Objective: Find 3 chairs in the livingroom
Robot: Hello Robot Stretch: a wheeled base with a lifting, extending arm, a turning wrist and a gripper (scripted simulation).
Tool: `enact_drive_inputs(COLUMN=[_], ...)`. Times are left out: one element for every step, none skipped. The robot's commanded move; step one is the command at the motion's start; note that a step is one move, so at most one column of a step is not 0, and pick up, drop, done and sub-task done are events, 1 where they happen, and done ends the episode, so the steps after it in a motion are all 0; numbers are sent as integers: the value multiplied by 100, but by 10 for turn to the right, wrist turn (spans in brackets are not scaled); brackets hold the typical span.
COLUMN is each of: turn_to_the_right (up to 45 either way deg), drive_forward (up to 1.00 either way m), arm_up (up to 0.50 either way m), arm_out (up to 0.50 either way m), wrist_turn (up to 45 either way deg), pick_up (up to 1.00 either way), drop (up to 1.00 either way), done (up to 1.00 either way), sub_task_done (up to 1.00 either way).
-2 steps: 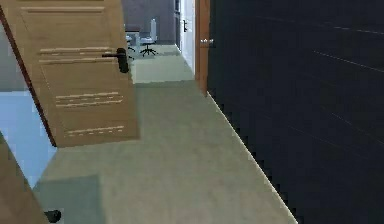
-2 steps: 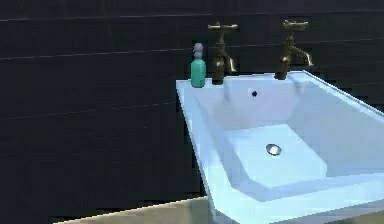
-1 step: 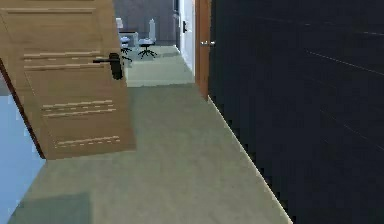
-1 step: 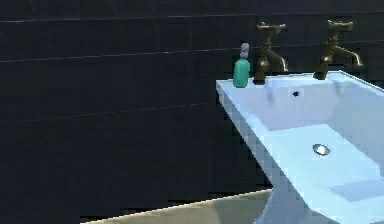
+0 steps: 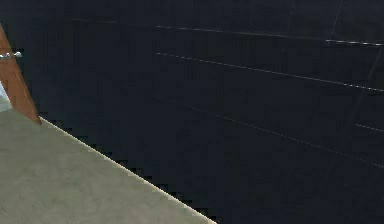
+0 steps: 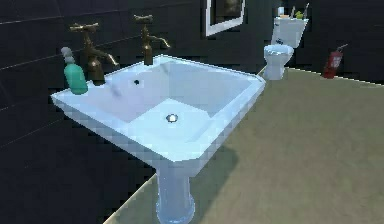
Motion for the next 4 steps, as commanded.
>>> enact_drive_inputs(turn_to_the_right=[60, 0, -450, -120], drive_forward=[0, 35, 0, 0], arm_up=[0, 0, 0, 0], arm_out=[0, 0, 0, 0], wrist_turn=[0, 0, 0, 0], pick_up=[0, 0, 0, 0], drop=[0, 0, 0, 0], done=[0, 0, 0, 0], sub_task_done=[0, 0, 0, 0])
